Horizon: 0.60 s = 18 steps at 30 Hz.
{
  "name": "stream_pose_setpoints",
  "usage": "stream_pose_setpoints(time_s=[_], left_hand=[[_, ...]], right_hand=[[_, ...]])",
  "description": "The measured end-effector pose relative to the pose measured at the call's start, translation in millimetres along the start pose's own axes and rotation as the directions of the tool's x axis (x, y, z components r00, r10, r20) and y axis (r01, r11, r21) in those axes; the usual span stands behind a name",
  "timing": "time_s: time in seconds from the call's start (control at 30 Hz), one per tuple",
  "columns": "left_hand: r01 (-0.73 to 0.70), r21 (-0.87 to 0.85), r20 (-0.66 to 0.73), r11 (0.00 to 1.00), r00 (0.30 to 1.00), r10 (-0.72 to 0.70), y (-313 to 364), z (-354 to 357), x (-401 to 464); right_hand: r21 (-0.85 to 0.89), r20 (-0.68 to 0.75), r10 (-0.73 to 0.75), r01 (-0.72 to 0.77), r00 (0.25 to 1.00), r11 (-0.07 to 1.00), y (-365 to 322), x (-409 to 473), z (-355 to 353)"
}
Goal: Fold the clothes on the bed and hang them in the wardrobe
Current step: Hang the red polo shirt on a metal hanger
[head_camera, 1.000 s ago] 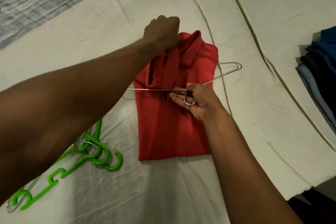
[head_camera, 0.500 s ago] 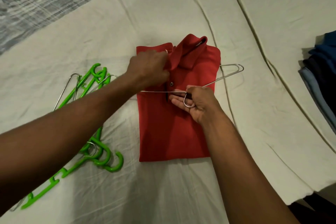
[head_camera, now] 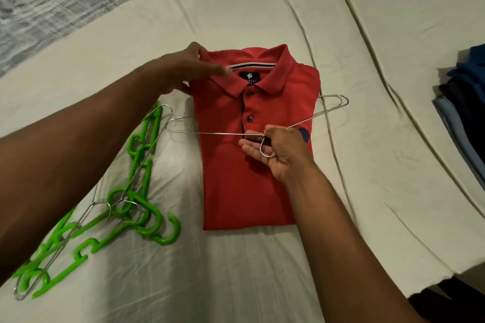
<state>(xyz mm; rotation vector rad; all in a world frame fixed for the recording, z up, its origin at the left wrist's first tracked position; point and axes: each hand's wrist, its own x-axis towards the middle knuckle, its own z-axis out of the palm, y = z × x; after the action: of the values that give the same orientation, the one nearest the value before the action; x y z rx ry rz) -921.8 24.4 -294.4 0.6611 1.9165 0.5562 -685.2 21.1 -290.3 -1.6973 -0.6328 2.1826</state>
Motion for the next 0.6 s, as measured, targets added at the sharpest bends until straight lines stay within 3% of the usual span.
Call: stream_pose_setpoints(time_s=[0.1,0.4,0.6], left_hand=[[-0.079,0.126,-0.011,0.989,0.997,0.081,2,9,3],[-0.132,-0.078,-0.163,0.988,0.98,0.118,-12,21,9],[-0.15,-0.057,-0.292,0.987,0.948,0.127,-13,31,5]], right_hand=[[0.001,-0.017,0.001,-0.001,1.0,1.0,9,-3,2],[0.115,-0.096,0.024,-0.013,0.995,0.993,63,-32,-7],[0.173,-0.142,0.051,-0.026,0.989,0.985,86,-57,-21]])
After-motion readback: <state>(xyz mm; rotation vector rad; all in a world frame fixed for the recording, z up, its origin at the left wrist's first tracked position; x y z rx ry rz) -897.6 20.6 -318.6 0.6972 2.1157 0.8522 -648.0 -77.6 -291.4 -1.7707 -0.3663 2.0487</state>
